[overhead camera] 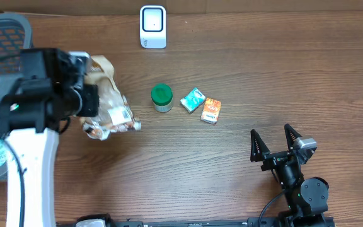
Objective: Scan the item barcode
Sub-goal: 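Carry the Pantree bag toward the scanner and lower it onto the table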
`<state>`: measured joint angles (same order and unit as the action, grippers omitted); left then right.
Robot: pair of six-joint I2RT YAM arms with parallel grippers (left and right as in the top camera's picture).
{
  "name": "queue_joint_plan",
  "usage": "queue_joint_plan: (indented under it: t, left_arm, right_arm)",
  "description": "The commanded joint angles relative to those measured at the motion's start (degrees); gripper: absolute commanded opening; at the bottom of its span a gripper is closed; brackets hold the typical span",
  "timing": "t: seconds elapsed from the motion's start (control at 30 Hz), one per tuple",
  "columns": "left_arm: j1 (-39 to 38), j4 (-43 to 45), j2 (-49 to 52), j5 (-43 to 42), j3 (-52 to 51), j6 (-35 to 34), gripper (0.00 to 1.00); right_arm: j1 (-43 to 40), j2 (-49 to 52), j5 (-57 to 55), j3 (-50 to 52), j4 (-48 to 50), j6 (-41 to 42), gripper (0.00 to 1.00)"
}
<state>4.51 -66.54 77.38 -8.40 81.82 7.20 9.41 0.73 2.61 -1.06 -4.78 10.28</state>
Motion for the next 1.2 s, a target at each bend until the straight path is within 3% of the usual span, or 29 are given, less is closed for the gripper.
queue_joint_plan:
  t: [0.0,0.27,0.37,0.87,0.93,1.0,1.03,1.07,1.1,1.17]
  left_arm:
    - [-0.2,1.9,2.9,-0.5,-4.7,5.8,0.04]
    - [-0.3,11.2,11.5,-2.8,-10.6,6.9,0.04]
    - [-0.9,13.7,15.5,-6.4,-11.0,11.0,0.04]
    - [-8.5,17.4,29.0,-6.2,-11.0,16.4,0.04]
    - [-8.7,18.4,29.0,-6.0,-10.9,15.1,0.14]
    - [-8.7,18.9,29.0,-6.0,-10.6,13.2,0.38]
    - [-8.7,18.9,29.0,-6.0,-10.5,12.8,0.57]
    - [-8.7,18.9,29.0,-6.0,-10.3,12.0,0.85]
    - [-8.7,18.9,29.0,-6.0,-10.0,11.5,1.00]
    - [-8.7,18.9,29.0,-6.0,-9.2,10.5,0.99]
  right_arm:
    - [-0.2,-0.6,0.1,0.6,0.2,-0.1,1.00]
    - [-0.2,-0.6,0.1,0.6,0.2,-0.1,1.00]
    - [-0.2,-0.6,0.1,0.6,0.2,-0.1,1.00]
    - [-0.2,-0.6,0.1,0.6,0.2,-0.1,1.00]
    - [-0.2,-0.6,0.1,0.6,0.2,-0.1,1.00]
    - [-0.2,-0.6,0.1,0.6,0.2,-0.1,1.00]
    - [-0.2,-0.6,0.1,0.6,0.2,-0.1,1.00]
    - [-0.2,-0.6,0.1,0.6,0.2,-0.1,1.00]
    - [-0.2,-0.6,0.1,0.6,0.2,-0.1,1.00]
    - [-0.2,-0.6,0.1,0.6,0.2,-0.1,1.00]
